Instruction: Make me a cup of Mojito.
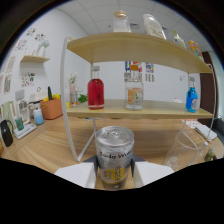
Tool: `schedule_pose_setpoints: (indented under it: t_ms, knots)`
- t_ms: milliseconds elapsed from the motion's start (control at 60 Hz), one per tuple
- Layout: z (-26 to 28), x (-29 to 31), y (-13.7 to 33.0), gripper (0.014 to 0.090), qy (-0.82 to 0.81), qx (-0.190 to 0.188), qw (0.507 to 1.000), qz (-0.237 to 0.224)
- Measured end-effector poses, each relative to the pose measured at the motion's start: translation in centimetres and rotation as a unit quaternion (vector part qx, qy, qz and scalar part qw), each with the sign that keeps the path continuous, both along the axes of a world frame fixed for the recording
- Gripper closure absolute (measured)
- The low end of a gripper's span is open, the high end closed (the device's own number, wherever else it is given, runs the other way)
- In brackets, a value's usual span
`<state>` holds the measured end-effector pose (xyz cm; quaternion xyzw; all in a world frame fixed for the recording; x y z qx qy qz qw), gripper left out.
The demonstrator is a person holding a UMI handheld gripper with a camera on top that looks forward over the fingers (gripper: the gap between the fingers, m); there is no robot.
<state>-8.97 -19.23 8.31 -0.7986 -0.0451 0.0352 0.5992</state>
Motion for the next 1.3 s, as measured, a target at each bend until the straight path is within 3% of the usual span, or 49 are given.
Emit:
schedule_pose_setpoints:
  t_ms: [117, 183, 250, 283, 467, 650, 683, 700, 717, 900, 1300]
  knots:
    - [0.1, 0.0, -0.5, 0.0492, 0.005, -0.008, 1.000, 0.000]
    - [0.8, 0.3, -0.7, 0.0404, 0.003, -0.009, 1.000, -0.005]
    - [1.8, 0.4, -1.2, 0.0225, 0.002, -0.022, 1.000, -0.010]
    - [2.5, 0.3, -1.6, 0.0186, 0.006, -0.028, 1.000, -0.010]
    - [7.7, 0.6, -5.6, 0.0189, 0.005, -0.040, 0.999, -0.020]
    - [9.2, 3.1, -10.4, 0.0189, -0.023, -0.082, 0.996, -0.036]
    - [9.2, 3.8, -11.0, 0.0190, -0.031, -0.087, 0.995, -0.037]
    - [9.2, 4.1, -11.3, 0.0229, -0.033, -0.089, 0.995, -0.038]
    - [9.2, 4.5, -11.6, 0.0190, -0.034, -0.093, 0.994, -0.039]
    - [7.7, 8.9, -14.0, 0.0189, -0.031, -0.140, 0.988, -0.055]
    - [5.1, 12.6, -15.8, 0.0187, -0.026, -0.180, 0.982, -0.061]
